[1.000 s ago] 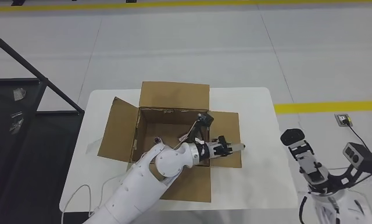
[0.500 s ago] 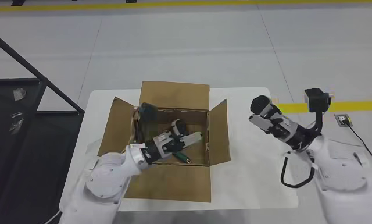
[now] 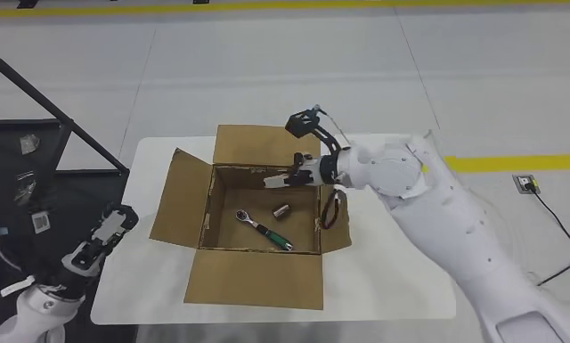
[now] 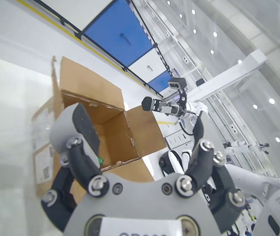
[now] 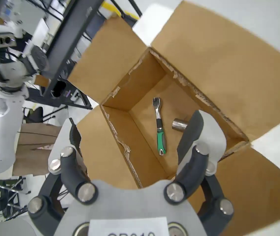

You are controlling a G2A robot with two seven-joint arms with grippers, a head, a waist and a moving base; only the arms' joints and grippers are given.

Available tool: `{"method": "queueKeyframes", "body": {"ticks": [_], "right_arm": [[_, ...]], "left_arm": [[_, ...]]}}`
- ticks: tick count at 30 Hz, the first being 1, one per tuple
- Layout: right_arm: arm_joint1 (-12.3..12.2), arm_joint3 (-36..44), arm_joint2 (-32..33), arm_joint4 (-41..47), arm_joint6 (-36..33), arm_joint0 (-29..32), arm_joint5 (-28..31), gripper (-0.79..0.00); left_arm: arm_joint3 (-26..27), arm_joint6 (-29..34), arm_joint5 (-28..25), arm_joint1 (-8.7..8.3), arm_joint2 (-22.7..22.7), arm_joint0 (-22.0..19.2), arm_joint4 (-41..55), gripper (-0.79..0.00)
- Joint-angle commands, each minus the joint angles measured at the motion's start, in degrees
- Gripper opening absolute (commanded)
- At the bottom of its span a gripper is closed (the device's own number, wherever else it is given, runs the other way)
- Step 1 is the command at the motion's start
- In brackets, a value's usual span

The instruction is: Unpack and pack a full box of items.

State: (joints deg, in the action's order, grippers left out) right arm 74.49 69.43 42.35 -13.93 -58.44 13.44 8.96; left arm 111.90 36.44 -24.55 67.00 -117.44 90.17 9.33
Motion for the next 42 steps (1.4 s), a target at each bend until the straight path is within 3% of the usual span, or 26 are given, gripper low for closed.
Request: {"method": "queueKeyframes", "body": {"ticks": [1,4,9,20,24,31,37,42], "right_arm": [[2.44,-5.65,-6.07,0.25,-1.23,-3.02,-0.57,0.000],[7.33,-14.20,-14.64,-1.28,-2.61,-6.09,-2.42,0.000],[13.67,-26.31,-20.62,-2.14,-1.01,-9.32,-2.60,0.000],[13.71,-25.78,-20.78,-2.50,-0.41,-8.86,-1.85,0.000],[15.57,-24.35,-24.03,-8.73,-1.54,-9.22,-3.23,0.000],[23.66,-29.24,-31.29,-18.70,-4.55,-11.57,-5.85,0.000],[31.07,-39.64,-32.61,-19.22,-3.66,-12.58,-1.10,0.000],[35.78,-47.82,-32.46,-18.40,-1.30,-12.72,3.71,0.000]], "left_arm": [[-0.70,-0.64,-0.98,0.08,-1.66,2.13,1.40,0.000],[-2.04,-0.72,-2.19,0.16,-2.90,4.61,3.58,0.000],[-2.51,-0.01,-2.70,0.13,-2.58,5.23,3.36,0.000],[-2.52,-0.17,-2.52,0.14,-2.53,5.22,3.31,0.000],[-3.27,-0.64,-0.67,-0.03,-1.57,4.26,1.82,0.000],[-6.94,0.45,-0.15,-0.48,-1.21,2.53,1.94,0.000],[-10.60,2.27,0.15,-0.95,-1.48,0.99,3.55,0.000],[-13.24,3.56,0.94,-1.39,-0.63,-0.81,2.51,0.000]]}}
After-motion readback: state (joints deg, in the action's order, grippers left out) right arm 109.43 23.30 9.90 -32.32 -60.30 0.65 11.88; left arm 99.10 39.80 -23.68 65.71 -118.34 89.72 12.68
